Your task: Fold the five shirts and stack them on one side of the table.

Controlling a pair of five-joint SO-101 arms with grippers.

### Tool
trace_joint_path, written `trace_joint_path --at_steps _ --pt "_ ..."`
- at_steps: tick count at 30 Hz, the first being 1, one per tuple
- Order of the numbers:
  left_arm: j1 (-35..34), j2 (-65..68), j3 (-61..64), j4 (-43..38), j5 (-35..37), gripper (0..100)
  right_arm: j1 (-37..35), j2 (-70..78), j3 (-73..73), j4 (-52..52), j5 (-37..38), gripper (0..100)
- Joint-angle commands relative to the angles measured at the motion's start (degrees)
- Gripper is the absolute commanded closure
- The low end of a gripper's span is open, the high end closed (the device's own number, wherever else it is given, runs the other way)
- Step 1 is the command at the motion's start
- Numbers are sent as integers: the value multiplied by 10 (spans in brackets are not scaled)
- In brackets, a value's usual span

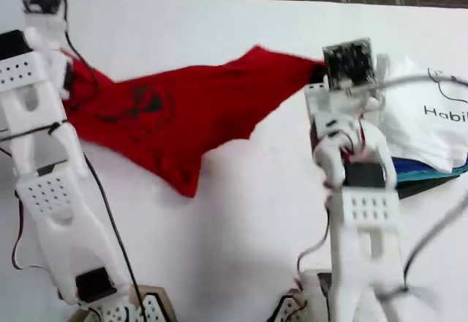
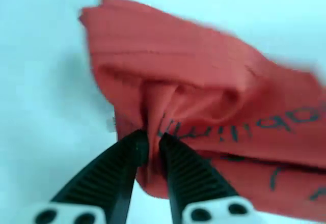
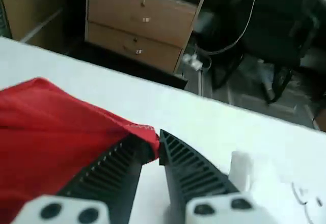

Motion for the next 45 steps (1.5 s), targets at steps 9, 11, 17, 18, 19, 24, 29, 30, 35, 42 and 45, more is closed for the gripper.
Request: trace_joint_path --at_steps 9,11,17,18,19,24,29,30,35,42,45 --pt "-26 -55 207 9 -69 793 -92 -298 0 229 44 978" --pt "-25 -66 169 9 -66 793 -122 -329 19 258 82 978" --pt "-15 -68 116 9 -64 793 -95 -298 173 176 -1 975" --pt "-16 -68 117 9 -64 793 -91 -264 187 154 -25 974" --pt "-17 -68 123 9 -64 793 -94 -223 186 139 -30 974" --pt "-18 -68 167 3 -64 793 -143 42 41 119 -32 827" --pt "-18 -68 208 -17 -64 793 -182 324 -239 196 -36 755" --pt "-18 -68 215 -19 -65 793 -191 376 -296 213 -37 766" --pt "-18 -68 240 -41 -65 793 -269 598 -532 319 -38 794" --pt "-18 -68 240 -45 -65 793 -323 808 -705 365 -36 794" --pt "-18 -68 240 -45 -65 793 -324 870 -770 375 -36 795"
